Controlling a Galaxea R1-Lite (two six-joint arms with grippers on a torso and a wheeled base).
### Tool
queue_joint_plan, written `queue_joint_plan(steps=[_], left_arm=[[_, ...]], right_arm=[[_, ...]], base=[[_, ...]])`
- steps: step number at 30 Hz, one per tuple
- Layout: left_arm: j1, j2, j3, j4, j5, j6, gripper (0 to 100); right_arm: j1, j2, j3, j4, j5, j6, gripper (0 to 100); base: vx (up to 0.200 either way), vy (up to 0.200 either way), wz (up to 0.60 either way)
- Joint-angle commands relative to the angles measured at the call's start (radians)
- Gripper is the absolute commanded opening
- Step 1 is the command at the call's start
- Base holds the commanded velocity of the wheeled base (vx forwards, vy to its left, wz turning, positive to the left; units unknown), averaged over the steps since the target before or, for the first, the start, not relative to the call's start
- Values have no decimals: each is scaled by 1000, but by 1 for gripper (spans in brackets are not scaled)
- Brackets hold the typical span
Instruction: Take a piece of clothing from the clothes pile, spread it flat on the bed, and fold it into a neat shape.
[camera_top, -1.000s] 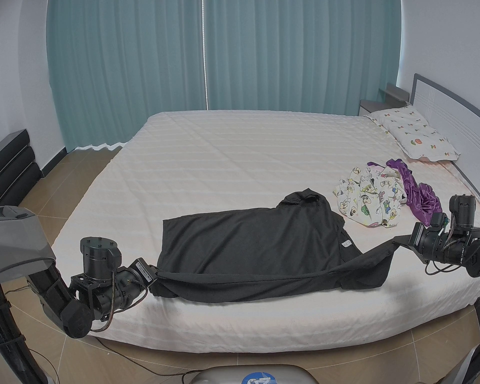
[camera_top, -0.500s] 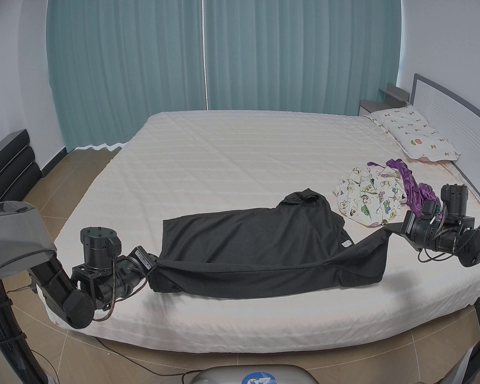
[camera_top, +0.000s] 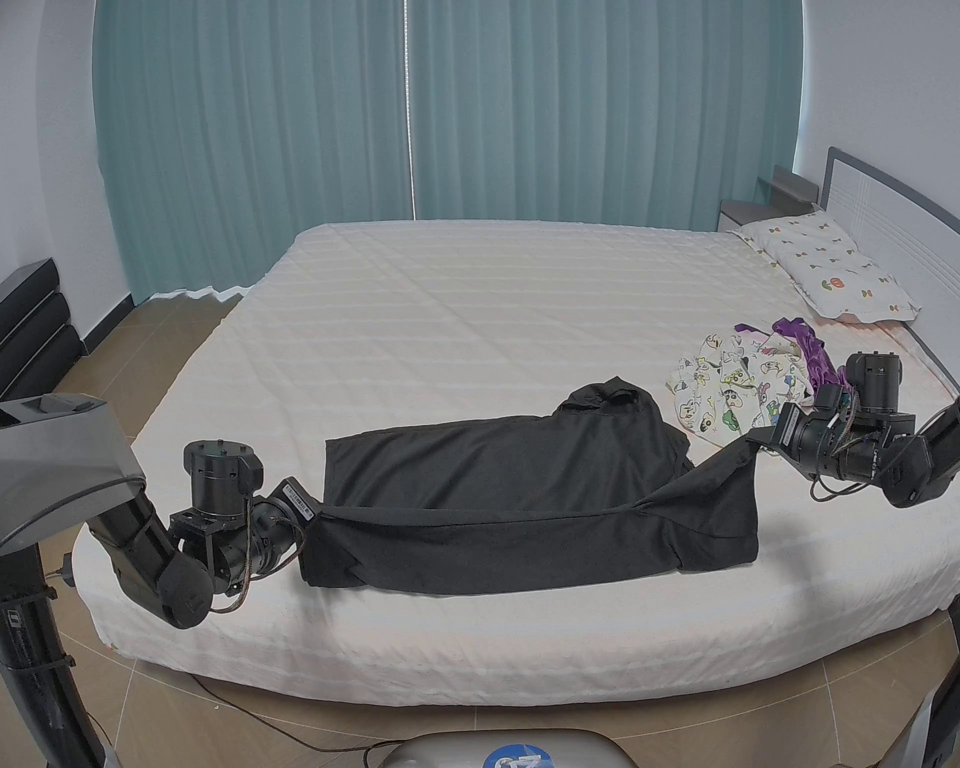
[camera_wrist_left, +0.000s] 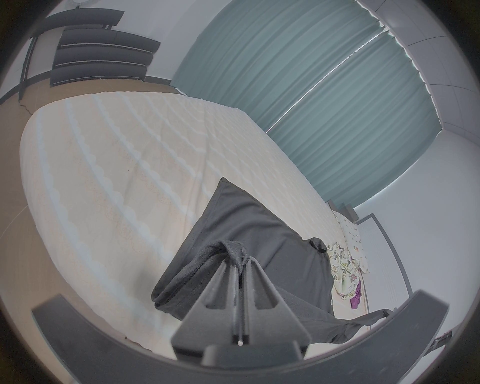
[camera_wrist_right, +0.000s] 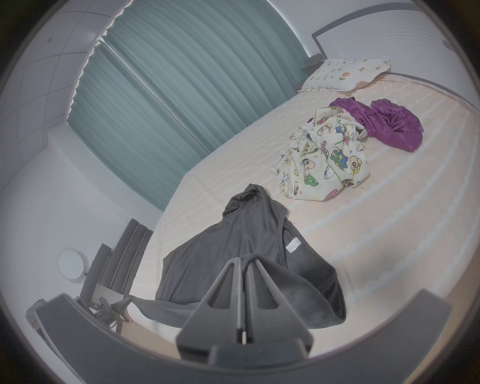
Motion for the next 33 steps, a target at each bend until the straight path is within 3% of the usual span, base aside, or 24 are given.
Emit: queue_joint_plan(steps=[1, 14, 25, 26, 33], left_arm=[[5, 76, -56, 21, 0, 0, 0], [17, 198, -260, 180, -3, -6, 0], [29, 240, -298, 182, -2, -9, 0], [29, 238, -296, 182, -2, -9, 100], [49, 200, -261, 176, 1, -26, 100]], right_arm=[[6, 67, -37, -2, -3, 0, 0], [38, 156, -99, -14, -3, 3, 0], [38, 170, -111, -14, -2, 5, 0], [38, 169, -109, -14, -2, 5, 0], [47, 146, -77, -4, -3, 5, 0]], base=[[0, 0, 0], [0, 0, 0], [0, 0, 0], [0, 0, 0], [0, 0, 0]])
